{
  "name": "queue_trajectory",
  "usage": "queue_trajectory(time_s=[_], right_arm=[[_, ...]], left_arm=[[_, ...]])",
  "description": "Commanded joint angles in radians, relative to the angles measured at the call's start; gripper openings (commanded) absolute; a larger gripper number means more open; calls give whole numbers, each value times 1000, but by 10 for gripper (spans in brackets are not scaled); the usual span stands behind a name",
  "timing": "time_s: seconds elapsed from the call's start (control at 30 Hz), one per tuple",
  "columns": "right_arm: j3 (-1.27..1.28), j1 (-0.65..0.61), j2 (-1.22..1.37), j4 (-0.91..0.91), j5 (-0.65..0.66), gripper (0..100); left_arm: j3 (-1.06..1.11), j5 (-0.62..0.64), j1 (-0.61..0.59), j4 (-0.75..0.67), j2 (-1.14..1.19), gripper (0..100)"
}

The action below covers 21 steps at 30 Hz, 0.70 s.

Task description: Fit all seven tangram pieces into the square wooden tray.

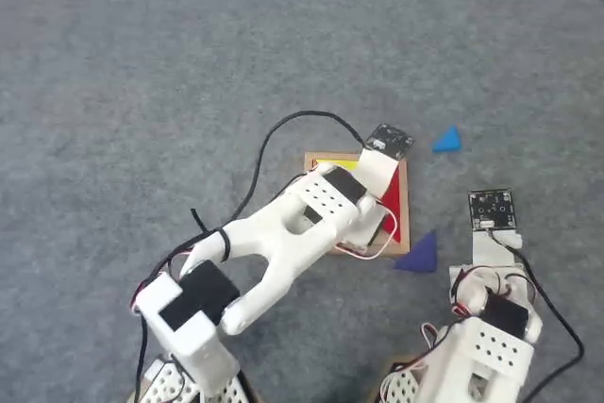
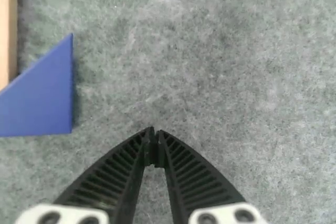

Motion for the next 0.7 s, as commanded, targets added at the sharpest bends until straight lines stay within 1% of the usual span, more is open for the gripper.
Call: queue_trajectory(time_s=[0.0,0.07,0.13,0.2,0.27,0.37,0.47,0.57,0.6,0.67], right_arm=[[-8,-12,-16,-4,11,13],[-8,-12,-16,-4,11,13],[-8,-12,-16,-4,11,13],[-8,-12,-16,-4,11,13],[-8,-12,-16,-8,11,13],[-6,-12,-16,-16,11,13],[-6,-12,-16,-16,11,13],[-6,-12,-16,-15,11,13],[-6,-12,-16,-13,11,13],[-6,-12,-16,-13,11,13]], left_arm=[[-36,-104,-38,8,57,13],[-70,-147,-80,14,57,13],[-85,-219,-123,18,38,13],[-64,-304,-155,14,-29,13],[-13,-344,-170,8,-146,13],[134,-358,-172,-83,-368,13],[351,-351,-192,-236,-555,13],[549,-350,-250,-404,-661,13],[593,-353,-253,-436,-678,13],[624,-354,-239,-442,-690,15]])
